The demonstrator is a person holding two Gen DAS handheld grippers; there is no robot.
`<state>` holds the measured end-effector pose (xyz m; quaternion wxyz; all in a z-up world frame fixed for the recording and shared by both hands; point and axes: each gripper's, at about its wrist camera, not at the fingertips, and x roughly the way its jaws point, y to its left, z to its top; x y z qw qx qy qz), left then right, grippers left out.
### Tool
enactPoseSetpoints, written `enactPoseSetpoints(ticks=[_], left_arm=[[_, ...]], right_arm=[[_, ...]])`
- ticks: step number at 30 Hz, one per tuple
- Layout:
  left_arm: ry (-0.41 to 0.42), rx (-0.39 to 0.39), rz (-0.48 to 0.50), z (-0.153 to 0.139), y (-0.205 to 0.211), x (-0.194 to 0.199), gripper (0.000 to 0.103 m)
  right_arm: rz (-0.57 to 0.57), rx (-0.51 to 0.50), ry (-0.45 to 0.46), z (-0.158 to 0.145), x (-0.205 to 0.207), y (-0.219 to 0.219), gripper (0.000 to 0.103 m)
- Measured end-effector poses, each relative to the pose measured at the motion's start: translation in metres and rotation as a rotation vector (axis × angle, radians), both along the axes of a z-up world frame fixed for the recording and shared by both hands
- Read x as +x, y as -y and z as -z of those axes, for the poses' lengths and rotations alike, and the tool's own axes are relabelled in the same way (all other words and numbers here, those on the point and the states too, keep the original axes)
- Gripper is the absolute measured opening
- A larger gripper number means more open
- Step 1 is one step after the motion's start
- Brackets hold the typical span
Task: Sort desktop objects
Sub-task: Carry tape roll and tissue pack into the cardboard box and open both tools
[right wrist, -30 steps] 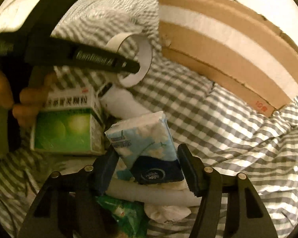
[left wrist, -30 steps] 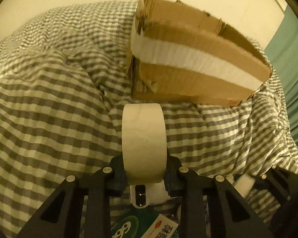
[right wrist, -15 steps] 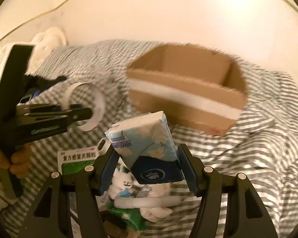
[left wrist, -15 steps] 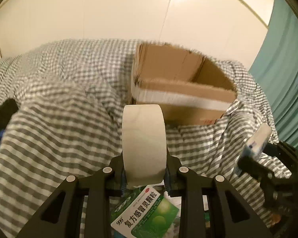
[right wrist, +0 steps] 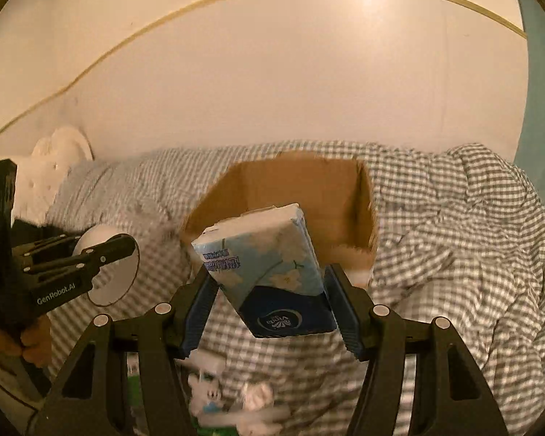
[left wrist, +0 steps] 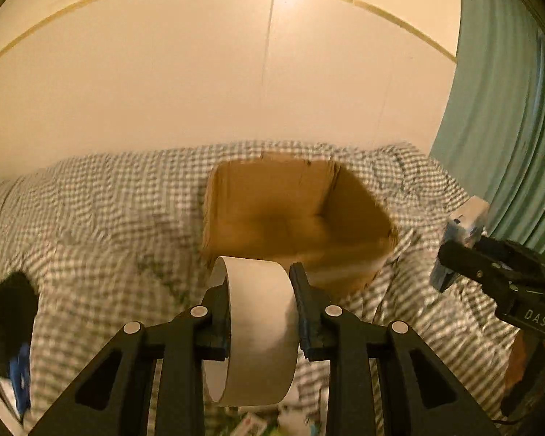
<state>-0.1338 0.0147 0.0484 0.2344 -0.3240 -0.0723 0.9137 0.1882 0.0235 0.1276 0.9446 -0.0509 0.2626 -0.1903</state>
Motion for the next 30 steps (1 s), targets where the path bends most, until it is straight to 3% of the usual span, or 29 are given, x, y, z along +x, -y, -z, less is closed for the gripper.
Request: enactPoseSetpoints(ticks=[6,13,20,24,26,27,28,29,30], left_arm=[[-0.004,0.041,0.063,-0.011,-0.022,-0.049,0.027],[-0.003,0.049,0.078,-0.008,-0.045,-0.110,0.027],[0.059,0.035,0.061,0.031,-0.062,-0.163,0.027],[0.064,-0.005,0.029,0.050,-0.068,-0.174,0.029],[0.058,-0.013,0.004,0.053,-0.071,-0.172,0.043],[0.060,-0.009,0.004,0.052,-0.071,-0.172,0.067],[0.055,-0.010,-0.004,0.050,-0.072,-0.169,0.084],[0.028,-0.012,-0.027,0.046,-0.070,-0.164,0.087],[0.006,-0.018,-0.040,0.041,-0.071,-0.159,0.087]], right_arm=[[0.018,0.055,0.009,-0.017,0.035,0.031,0.060],[0.032,0.016,-0.047,-0.024,0.093,0.067,0.060],[0.093,0.061,-0.094,0.001,0.136,0.124,0.060],[0.113,0.121,-0.098,0.017,0.147,0.149,0.062],[0.121,0.132,-0.101,0.021,0.150,0.153,0.066],[0.129,0.119,-0.104,0.023,0.152,0.153,0.070],[0.144,0.094,-0.095,0.022,0.150,0.150,0.081],[0.152,0.068,-0.070,0.019,0.146,0.147,0.090],[0.150,0.060,-0.050,0.010,0.145,0.147,0.091]])
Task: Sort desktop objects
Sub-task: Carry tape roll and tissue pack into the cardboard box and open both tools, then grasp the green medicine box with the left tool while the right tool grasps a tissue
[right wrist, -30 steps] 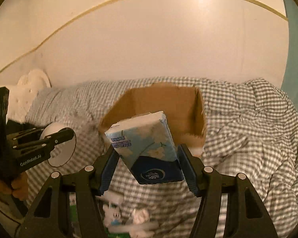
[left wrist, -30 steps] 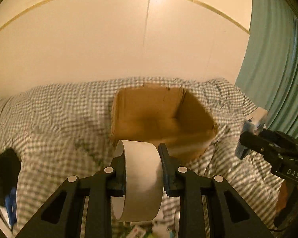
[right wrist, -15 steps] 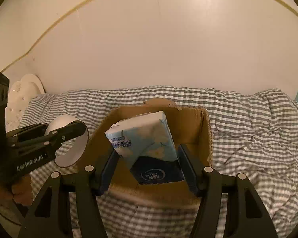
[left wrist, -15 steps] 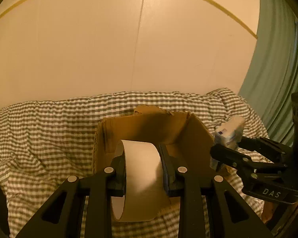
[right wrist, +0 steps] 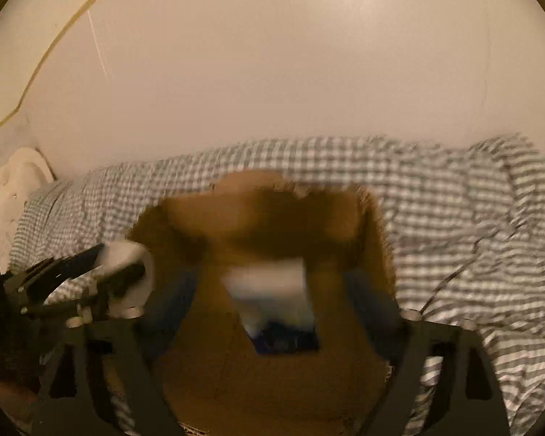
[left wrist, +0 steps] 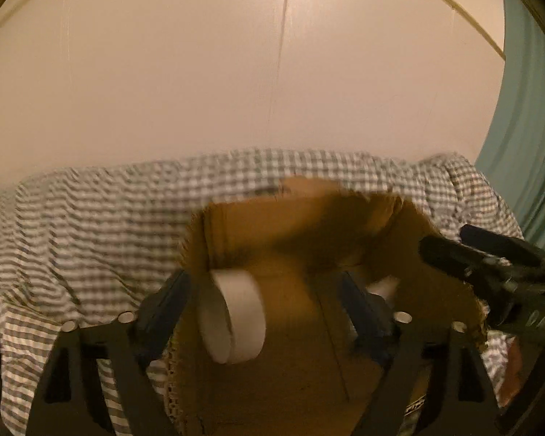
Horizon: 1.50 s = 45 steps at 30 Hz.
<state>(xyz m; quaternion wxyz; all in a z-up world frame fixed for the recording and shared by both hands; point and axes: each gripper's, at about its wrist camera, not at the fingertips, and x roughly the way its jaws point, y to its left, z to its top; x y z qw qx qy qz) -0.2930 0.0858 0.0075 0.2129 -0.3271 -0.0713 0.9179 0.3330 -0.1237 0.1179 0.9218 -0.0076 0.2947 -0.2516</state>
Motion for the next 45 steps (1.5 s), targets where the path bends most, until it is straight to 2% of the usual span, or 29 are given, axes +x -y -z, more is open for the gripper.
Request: enactPoseSetpoints(ticks=[3,7,10,15,18,21,25,30,31,37,42,45], left_arm=[[-0.035,-0.045,-0.015,-0.019,0.002,0.015,0.087],[-0.048,-0.047,-0.033,-0.039,0.022,0.041,0.087],[-0.034,-0.050,-0.034,-0.054,0.038,0.067,0.087],[-0.018,-0.068,-0.021,-0.047,0.067,0.120,0.094],[0.034,-0.080,-0.055,-0.024,0.084,0.143,0.094],[0.121,-0.059,-0.073,0.004,0.100,0.161,0.094],[0.173,-0.056,-0.052,0.036,0.109,0.189,0.094],[0.197,-0.110,0.028,0.064,0.103,0.223,0.094],[0.196,-0.125,0.045,0.070,0.100,0.228,0.094],[0.193,-0.174,0.170,0.087,0.083,0.254,0.094],[0.214,-0.214,0.255,0.108,0.065,0.264,0.097],[0.216,-0.264,0.264,0.118,0.054,0.264,0.097]], right_arm=[[0.000,-0.004,0.048,-0.017,-0.013,-0.011,0.091],[0.002,0.022,0.094,-0.038,-0.036,-0.031,0.091],[0.010,0.006,0.109,-0.051,-0.061,-0.054,0.091],[-0.003,0.016,0.142,-0.068,-0.107,-0.101,0.091],[-0.008,-0.007,0.117,-0.057,-0.136,-0.127,0.091],[0.013,-0.030,0.097,-0.040,-0.166,-0.151,0.091],[0.017,0.008,0.068,-0.015,-0.180,-0.161,0.091],[0.043,0.037,-0.011,0.022,-0.187,-0.164,0.091],[0.097,0.043,-0.024,0.026,-0.189,-0.164,0.091],[0.106,0.073,-0.095,0.055,-0.188,-0.158,0.091],[0.112,0.077,-0.140,0.066,-0.186,-0.157,0.091],[0.119,0.120,-0.184,0.082,-0.183,-0.149,0.091]])
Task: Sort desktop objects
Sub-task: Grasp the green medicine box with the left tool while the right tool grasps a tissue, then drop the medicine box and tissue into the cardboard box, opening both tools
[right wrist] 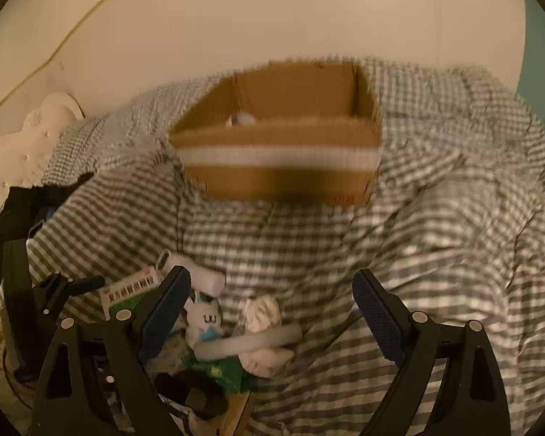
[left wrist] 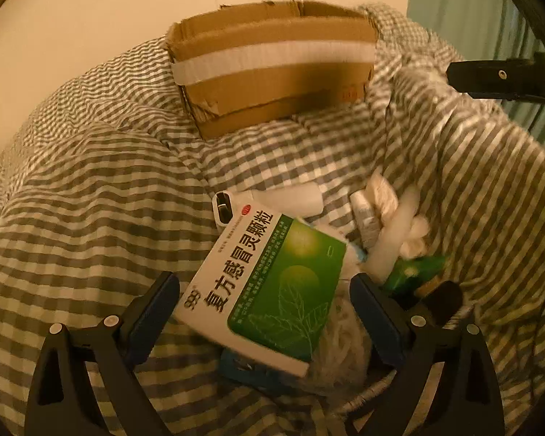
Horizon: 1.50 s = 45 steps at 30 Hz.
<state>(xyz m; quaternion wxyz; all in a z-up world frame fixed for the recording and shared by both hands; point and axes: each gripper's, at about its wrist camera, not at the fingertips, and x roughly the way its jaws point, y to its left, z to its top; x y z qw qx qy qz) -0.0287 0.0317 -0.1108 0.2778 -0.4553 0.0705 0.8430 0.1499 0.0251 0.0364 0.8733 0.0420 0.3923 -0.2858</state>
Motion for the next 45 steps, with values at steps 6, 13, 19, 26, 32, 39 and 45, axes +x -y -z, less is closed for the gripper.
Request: enactPoseSetpoints(ticks=[6,13,19,26,32,39,45], left_arm=[[0.018,-0.068,-0.003,0.016,-0.014,-0.010,0.097],[0.133,0.056,-0.066,0.025,-0.003,-0.032,0.097],[0.137,0.055,-0.066,0.023,-0.004,-0.029,0.094],[0.103,0.140,-0.079,-0.002,0.011,-0.022,0.091],[0.045,0.245,-0.134,-0.032,0.032,-0.024,0.090],[-0.026,0.302,-0.167,-0.066,0.041,-0.036,0.089],[-0.088,0.349,-0.138,-0.103,0.037,-0.064,0.089]], right_arm=[[0.018,0.150,-0.097,0.046,0.020,0.021,0.091],[0.037,0.226,-0.245,0.102,0.044,0.040,0.067],[0.041,0.284,-0.281,0.121,0.045,0.051,0.018],[0.011,0.220,-0.193,0.086,0.036,0.031,0.009],[-0.004,0.099,-0.072,0.041,0.019,0.012,0.009],[-0.035,0.045,0.018,0.005,0.022,-0.005,0.009],[-0.100,-0.007,0.079,-0.035,0.031,-0.017,0.009]])
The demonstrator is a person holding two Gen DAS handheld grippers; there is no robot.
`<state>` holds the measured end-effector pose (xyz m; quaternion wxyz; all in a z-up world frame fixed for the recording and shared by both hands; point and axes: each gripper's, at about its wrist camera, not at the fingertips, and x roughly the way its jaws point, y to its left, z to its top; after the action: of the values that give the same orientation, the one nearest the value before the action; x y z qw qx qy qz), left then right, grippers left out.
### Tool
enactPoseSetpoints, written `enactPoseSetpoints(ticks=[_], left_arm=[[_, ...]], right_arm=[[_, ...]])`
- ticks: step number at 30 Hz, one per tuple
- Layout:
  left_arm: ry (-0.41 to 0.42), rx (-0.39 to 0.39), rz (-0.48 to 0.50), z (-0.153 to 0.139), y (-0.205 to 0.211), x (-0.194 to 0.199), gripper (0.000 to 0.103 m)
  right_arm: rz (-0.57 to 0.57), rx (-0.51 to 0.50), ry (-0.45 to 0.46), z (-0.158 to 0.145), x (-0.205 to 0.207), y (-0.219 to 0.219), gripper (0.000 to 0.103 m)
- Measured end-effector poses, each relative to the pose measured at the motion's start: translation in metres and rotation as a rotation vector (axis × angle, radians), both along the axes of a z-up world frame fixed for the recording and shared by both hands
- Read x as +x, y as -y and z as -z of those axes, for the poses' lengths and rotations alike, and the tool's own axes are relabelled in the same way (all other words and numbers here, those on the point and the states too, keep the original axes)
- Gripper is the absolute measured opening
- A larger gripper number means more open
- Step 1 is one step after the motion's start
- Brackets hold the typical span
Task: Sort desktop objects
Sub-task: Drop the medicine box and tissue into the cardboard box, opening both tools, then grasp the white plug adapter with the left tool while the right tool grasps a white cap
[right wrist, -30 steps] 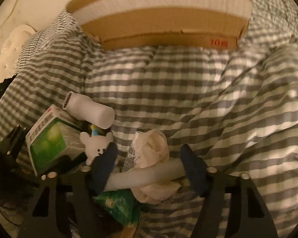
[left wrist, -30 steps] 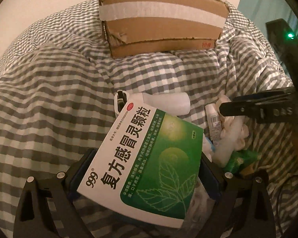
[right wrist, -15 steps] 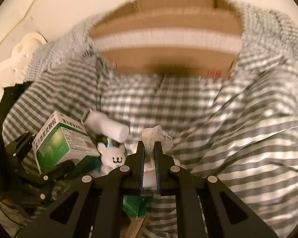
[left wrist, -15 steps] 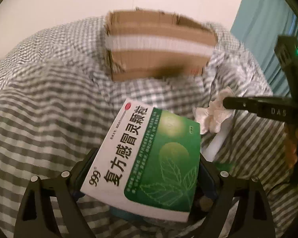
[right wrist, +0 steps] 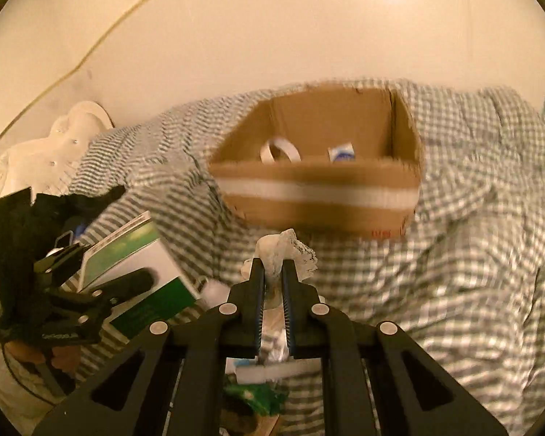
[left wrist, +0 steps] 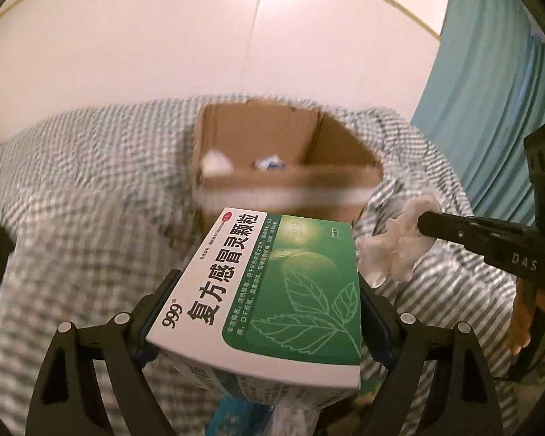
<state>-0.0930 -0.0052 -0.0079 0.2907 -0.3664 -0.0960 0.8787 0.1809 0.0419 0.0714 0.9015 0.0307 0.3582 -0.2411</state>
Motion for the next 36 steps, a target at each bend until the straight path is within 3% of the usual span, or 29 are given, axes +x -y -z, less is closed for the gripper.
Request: enactPoseSetpoints(ticks=[8,14,19,27,28,30,31,32,36], left_arm=[[-0.088,0.012,0.021,-0.042,-0.020,-0.067,0.089],[-0.108,0.000,0.003,-0.046,-0.037,-0.127,0.089],[-0.092,0.005,-0.026,-0.036,-0.054,-0.163,0.089],[-0.025,-0.010,-0.071,0.010,-0.074,-0.197,0.092],[-0.009,-0.011,-0.078,0.011,-0.073,-0.199,0.095],[0.026,-0.023,-0.117,0.013,-0.073,-0.200,0.103],[0.038,-0.025,-0.132,0.014,-0.072,-0.201,0.103],[0.046,-0.011,-0.129,0.012,-0.068,-0.199,0.103],[0.058,0.007,-0.157,-0.005,-0.058,-0.186,0.103]], right_arm=[[-0.028,-0.063,0.079,-0.055,0.028,0.020,0.009],[-0.020,-0.115,0.102,-0.085,0.059,0.057,0.009],[0.000,-0.132,0.066,-0.083,0.089,0.092,0.009],[0.044,-0.056,-0.005,-0.043,0.120,0.147,0.009],[0.050,-0.049,-0.005,-0.042,0.120,0.149,0.014],[0.066,-0.031,0.004,-0.044,0.117,0.153,0.039],[0.079,-0.027,0.019,-0.048,0.115,0.151,0.063],[0.088,-0.028,0.043,-0.052,0.112,0.150,0.071],[0.099,-0.034,0.112,-0.073,0.094,0.136,0.071]])
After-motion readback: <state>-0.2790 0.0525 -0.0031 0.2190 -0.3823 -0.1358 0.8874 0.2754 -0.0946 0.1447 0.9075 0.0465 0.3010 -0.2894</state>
